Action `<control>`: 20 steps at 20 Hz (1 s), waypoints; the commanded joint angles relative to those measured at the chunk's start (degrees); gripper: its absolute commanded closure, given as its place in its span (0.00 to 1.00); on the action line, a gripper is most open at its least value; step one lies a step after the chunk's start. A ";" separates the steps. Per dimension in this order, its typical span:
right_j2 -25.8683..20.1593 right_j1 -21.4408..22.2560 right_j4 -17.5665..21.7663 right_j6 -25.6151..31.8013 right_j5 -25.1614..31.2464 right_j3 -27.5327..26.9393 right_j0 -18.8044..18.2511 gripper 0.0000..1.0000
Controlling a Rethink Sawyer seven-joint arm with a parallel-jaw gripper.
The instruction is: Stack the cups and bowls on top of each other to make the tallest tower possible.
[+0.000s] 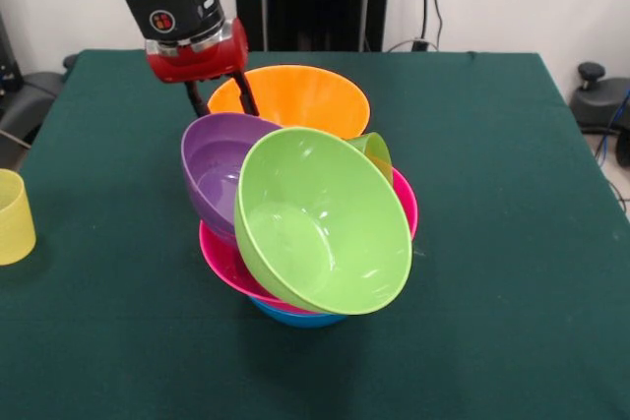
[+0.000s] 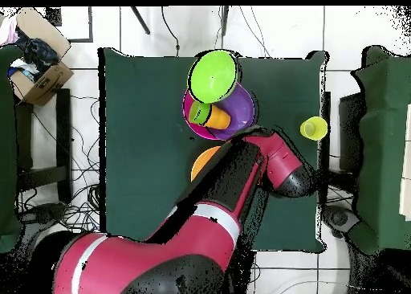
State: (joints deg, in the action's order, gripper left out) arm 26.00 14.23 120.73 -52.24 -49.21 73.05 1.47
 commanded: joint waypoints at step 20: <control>-7.31 0.81 6.99 13.90 1.63 4.76 1.80 0.00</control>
State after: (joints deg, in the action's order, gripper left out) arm 23.59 15.09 123.82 -48.73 -49.20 73.17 0.91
